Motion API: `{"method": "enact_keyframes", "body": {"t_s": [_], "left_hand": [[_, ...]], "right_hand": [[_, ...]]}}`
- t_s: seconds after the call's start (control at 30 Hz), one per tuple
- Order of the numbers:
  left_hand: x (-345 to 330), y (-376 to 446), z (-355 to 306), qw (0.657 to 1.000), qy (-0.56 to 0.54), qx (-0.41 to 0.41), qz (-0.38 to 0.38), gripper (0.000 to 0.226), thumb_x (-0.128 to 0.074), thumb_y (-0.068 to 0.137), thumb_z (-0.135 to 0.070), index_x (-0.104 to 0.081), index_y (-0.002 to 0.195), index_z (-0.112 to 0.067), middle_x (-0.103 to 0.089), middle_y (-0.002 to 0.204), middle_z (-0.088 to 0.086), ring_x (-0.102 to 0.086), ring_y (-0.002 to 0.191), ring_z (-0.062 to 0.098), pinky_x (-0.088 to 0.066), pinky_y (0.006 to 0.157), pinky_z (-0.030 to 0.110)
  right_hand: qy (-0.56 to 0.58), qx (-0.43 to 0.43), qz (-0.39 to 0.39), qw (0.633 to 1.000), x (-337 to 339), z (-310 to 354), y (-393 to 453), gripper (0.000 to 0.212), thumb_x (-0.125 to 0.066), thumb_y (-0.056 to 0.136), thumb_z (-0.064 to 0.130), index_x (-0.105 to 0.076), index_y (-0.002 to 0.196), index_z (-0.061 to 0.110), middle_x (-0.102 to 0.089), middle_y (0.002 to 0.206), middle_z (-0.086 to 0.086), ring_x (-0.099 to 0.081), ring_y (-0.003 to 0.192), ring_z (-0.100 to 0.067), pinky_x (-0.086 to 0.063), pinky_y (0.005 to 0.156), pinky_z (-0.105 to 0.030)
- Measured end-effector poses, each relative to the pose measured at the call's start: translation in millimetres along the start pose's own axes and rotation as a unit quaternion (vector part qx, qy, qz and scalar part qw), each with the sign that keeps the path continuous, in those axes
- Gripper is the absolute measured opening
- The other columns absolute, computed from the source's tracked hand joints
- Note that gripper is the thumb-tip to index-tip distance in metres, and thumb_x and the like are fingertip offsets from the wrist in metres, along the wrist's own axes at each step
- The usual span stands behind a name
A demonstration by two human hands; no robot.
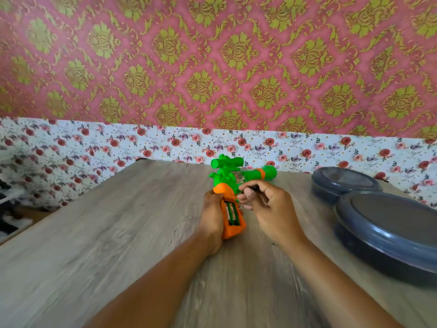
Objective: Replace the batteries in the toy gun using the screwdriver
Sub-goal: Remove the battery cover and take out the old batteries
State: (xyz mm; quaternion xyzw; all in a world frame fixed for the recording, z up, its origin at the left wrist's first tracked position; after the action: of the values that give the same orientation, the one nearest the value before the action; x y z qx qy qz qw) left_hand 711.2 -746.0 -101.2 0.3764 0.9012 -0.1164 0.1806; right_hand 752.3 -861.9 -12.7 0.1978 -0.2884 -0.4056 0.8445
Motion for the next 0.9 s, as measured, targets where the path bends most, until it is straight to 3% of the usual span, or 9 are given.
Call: {"method": "enact_keyframes", "body": {"t_s": [0.17, 0.27, 0.33, 0.4, 0.47, 0.63, 0.8, 0.9], "left_hand": [[-4.4, -0.4, -0.4, 0.999, 0.019, -0.014, 0.025, 0.068, -0.041, 0.067, -0.040, -0.045, 0.124, -0.002, -0.058, 0.094, 0.020, -0.062, 0.068, 0.025, -0.050, 0.058, 0.030], [-4.1, 3.6, -0.9, 0.999, 0.023, -0.029, 0.039, 0.043, -0.039, 0.086, -0.033, -0.046, 0.118, -0.005, -0.058, 0.088, 0.017, -0.059, 0.068, 0.024, -0.048, 0.060, 0.030], [-1.8, 5.3, -0.7, 0.999, 0.025, -0.030, 0.034, 0.028, -0.034, 0.094, -0.026, -0.045, 0.112, -0.008, -0.057, 0.084, 0.015, -0.058, 0.067, 0.023, -0.047, 0.058, 0.029], [1.4, 7.5, 2.5, 0.999, 0.030, -0.020, 0.028, 0.036, -0.033, 0.095, -0.029, -0.044, 0.120, -0.006, -0.057, 0.091, 0.019, -0.059, 0.074, 0.026, -0.049, 0.060, 0.031], [1.3, 6.5, 2.3, 0.999, 0.039, -0.022, 0.028, 0.040, -0.033, 0.095, -0.031, -0.042, 0.128, -0.009, -0.057, 0.100, 0.022, -0.060, 0.081, 0.029, -0.051, 0.066, 0.035], [-1.7, 0.4, -4.0, 0.997, 0.043, -0.048, 0.033, 0.029, -0.030, 0.099, -0.027, -0.041, 0.122, -0.013, -0.060, 0.099, 0.018, -0.061, 0.076, 0.025, -0.050, 0.067, 0.037], [-4.6, -2.7, -7.6, 0.994, 0.074, -0.074, 0.025, 0.016, -0.036, 0.096, -0.024, -0.046, 0.105, -0.016, -0.062, 0.085, 0.012, -0.061, 0.063, 0.020, -0.049, 0.060, 0.032], [-5.3, -3.6, -9.8, 0.994, 0.070, -0.082, 0.015, 0.018, -0.034, 0.097, -0.023, -0.045, 0.108, -0.014, -0.060, 0.087, 0.013, -0.061, 0.061, 0.018, -0.049, 0.057, 0.030]], "right_hand": [[-0.021, -0.001, 0.011, 1.000, -4.8, -6.6, -3.4, 0.014, -0.056, 0.083, 0.027, -0.069, 0.084, 0.024, -0.072, 0.076, 0.004, -0.069, 0.076, -0.016, -0.056, 0.073, -0.049], [-0.028, -0.003, 0.011, 1.000, -6.8, -9.2, -3.6, 0.015, -0.058, 0.082, 0.028, -0.071, 0.088, 0.024, -0.072, 0.080, 0.004, -0.069, 0.080, -0.014, -0.056, 0.076, -0.046], [-0.038, 0.000, 0.011, 0.999, -7.9, -11.4, -2.7, 0.012, -0.064, 0.083, 0.019, -0.073, 0.091, 0.020, -0.072, 0.081, 0.003, -0.068, 0.078, -0.010, -0.056, 0.077, -0.038], [-0.058, 0.000, 0.017, 0.998, -9.8, -10.8, -2.8, 0.012, -0.065, 0.084, 0.015, -0.074, 0.092, 0.017, -0.070, 0.079, 0.005, -0.063, 0.070, 0.003, -0.051, 0.072, -0.018], [-0.069, -0.007, 0.018, 0.997, -10.9, -10.8, -2.8, 0.013, -0.064, 0.085, 0.015, -0.074, 0.093, 0.017, -0.069, 0.078, 0.005, -0.060, 0.067, 0.006, -0.046, 0.068, -0.012], [-0.028, -0.035, 0.003, 0.999, -8.0, -18.4, 2.0, 0.013, -0.059, 0.088, 0.015, -0.072, 0.087, 0.013, -0.072, 0.083, -0.005, -0.067, 0.080, -0.018, -0.055, 0.077, -0.038], [-0.025, -0.060, -0.011, 0.998, -8.7, -20.1, 12.9, 0.027, -0.050, 0.093, 0.017, -0.057, 0.071, 0.028, -0.067, 0.078, -0.003, -0.065, 0.079, -0.023, -0.055, 0.076, -0.042], [-0.045, -0.097, 0.000, 0.994, -12.5, -19.3, 24.6, 0.027, -0.045, 0.095, 0.020, -0.052, 0.069, 0.025, -0.065, 0.077, -0.007, -0.064, 0.074, -0.027, -0.054, 0.076, -0.046]]}}
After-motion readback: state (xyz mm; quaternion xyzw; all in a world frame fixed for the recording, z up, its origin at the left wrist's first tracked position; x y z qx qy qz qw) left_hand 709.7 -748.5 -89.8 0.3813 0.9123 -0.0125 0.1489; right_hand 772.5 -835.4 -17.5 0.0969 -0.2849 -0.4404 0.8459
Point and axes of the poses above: each hand's wrist, its own y-axis towards the middle knuckle, its own x-axis out of the back of the hand, z = x × y, the point moved 8 cm from there along y, towards the middle knuckle
